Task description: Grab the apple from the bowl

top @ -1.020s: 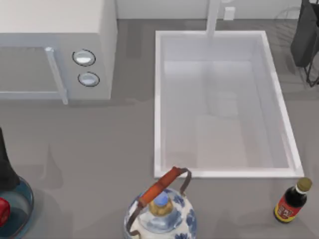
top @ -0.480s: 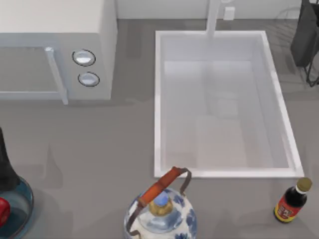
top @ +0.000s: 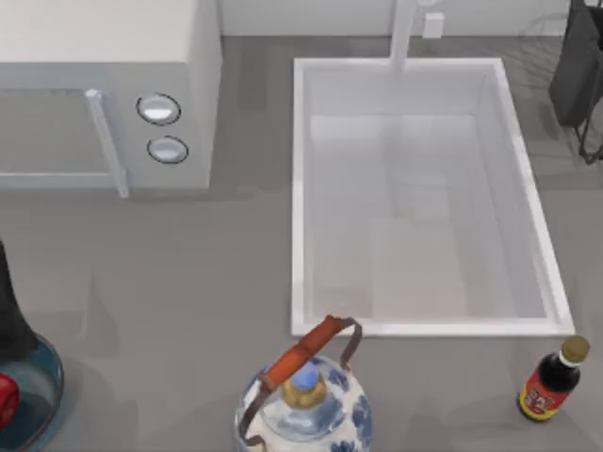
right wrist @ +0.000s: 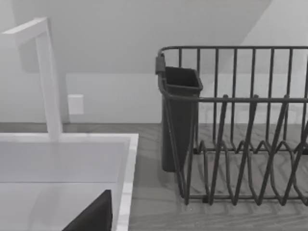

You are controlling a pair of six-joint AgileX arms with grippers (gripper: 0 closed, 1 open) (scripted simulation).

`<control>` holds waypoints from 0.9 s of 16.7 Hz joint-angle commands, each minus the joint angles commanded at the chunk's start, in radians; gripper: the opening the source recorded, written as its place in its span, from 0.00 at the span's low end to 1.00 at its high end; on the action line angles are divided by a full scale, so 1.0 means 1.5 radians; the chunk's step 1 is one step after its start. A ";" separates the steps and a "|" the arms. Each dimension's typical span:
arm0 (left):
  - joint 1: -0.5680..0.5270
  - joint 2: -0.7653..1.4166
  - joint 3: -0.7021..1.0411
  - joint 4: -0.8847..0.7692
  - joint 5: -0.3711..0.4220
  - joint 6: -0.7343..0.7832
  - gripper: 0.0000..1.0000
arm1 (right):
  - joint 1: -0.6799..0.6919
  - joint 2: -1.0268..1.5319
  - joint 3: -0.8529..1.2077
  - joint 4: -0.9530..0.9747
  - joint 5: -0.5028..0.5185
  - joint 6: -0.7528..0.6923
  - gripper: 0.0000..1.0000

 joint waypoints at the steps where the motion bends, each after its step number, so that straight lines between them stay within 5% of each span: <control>1: 0.000 0.001 0.001 -0.001 0.000 0.000 1.00 | 0.000 0.000 0.000 0.000 0.000 0.000 1.00; 6: 0.011 0.110 0.087 -0.110 0.000 0.013 1.00 | 0.000 0.000 0.000 0.000 0.000 0.000 1.00; 15: 0.050 0.599 0.381 -0.545 0.000 0.057 1.00 | 0.000 0.000 0.000 0.000 0.000 0.000 1.00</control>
